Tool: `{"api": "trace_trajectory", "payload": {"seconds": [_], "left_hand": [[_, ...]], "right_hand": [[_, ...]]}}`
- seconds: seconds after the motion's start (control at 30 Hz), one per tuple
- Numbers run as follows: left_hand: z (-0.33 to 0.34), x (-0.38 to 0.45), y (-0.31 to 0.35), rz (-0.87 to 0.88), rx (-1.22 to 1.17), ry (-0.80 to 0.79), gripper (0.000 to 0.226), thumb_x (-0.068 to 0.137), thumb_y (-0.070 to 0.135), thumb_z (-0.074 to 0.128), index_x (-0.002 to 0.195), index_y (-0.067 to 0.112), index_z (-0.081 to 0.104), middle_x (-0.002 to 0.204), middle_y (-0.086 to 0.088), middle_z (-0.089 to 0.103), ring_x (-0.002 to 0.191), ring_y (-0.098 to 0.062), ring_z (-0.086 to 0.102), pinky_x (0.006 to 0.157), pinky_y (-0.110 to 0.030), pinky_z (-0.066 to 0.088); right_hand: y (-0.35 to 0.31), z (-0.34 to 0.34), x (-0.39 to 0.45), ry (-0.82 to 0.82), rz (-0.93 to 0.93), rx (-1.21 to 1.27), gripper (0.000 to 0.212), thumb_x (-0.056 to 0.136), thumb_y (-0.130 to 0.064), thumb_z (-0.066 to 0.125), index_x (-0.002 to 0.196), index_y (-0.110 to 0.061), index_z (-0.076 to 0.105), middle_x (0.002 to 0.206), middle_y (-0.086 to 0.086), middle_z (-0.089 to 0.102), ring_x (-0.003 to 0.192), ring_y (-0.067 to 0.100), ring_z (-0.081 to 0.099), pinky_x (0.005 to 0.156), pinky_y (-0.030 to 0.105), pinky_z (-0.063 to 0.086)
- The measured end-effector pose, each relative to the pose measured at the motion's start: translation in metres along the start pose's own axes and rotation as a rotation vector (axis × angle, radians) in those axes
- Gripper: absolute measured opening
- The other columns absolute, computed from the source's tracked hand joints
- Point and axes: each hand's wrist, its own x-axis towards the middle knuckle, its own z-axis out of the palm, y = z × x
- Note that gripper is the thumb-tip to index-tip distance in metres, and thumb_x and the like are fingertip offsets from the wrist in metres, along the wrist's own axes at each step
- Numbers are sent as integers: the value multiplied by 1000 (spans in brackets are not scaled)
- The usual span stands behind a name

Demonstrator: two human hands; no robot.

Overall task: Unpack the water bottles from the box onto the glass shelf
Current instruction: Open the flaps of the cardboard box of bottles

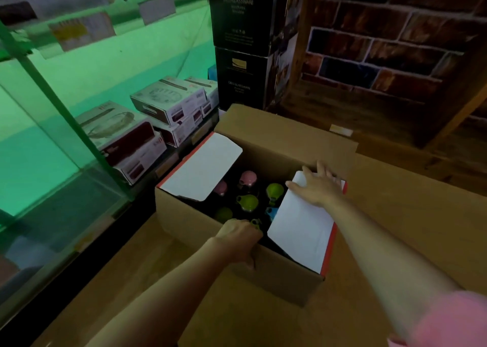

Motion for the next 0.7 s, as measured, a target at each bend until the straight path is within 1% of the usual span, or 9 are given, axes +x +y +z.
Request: {"api": "trace_trajectory", "payload": {"seconds": [0.27,0.37,0.43,0.5,0.53,0.57,0.6,0.63,0.7], "left_hand": [[-8,7,8,74,217,-2,43,83,46,64,110,12,60,109,-7,62,99,-23,60,72,-30,37],[-9,9,9,60,223,-32,47,82,46,65,112,11,60,109,-7,63,101,-24,61,73,-31,39],[-7,11,8,29,167,-114,56,78,50,67,118,12,57,114,-7,62,106,-25,59,79,-33,44],[-7,11,5,-22,57,-221,72,74,58,67,127,11,52,125,-9,57,115,-28,54,92,-37,44],[-11,9,5,-49,-35,-277,80,73,63,64,131,11,48,131,-10,54,119,-30,51,96,-39,42],[-16,7,6,-71,-157,-322,83,75,65,61,135,11,45,135,-11,51,122,-31,49,98,-40,40],[-22,4,6,-70,-285,-347,81,79,65,55,138,12,42,139,-11,49,124,-31,48,100,-39,39],[-28,3,7,-54,-400,-357,75,85,63,49,139,13,41,141,-10,47,127,-30,46,101,-38,37],[-38,0,7,-29,-570,-320,66,91,61,37,137,15,45,141,-8,48,126,-27,46,100,-34,36]], "right_hand": [[-11,2,-4,4,-23,-181,86,81,-80,23,151,-31,13,158,21,3,144,41,5,116,49,10],[-17,9,-6,-21,-26,-237,80,81,-80,21,149,-40,9,157,23,-9,144,44,-7,114,57,3],[-25,14,-11,-4,-111,-262,67,88,-69,29,147,-37,26,158,18,-15,144,37,-18,113,58,-6],[-36,13,-15,-4,-264,-237,47,93,-47,40,133,-25,52,159,14,3,147,31,-9,115,54,-10],[-43,8,-19,-33,-330,-201,36,93,-35,43,119,-18,62,151,16,29,145,31,12,118,51,-3],[-49,1,-25,-66,-370,-161,24,91,-24,45,98,-13,65,125,14,54,128,32,38,117,47,15],[-54,-8,-31,-87,-383,-133,17,88,-16,46,79,-12,59,92,8,59,99,30,52,102,41,37],[-59,-17,-36,-86,-381,-138,18,85,-12,47,67,-11,50,73,4,50,76,27,50,76,35,45],[-64,-37,-45,-49,-350,-264,18,84,-13,47,66,-12,47,73,2,48,63,22,47,54,28,33]]}}
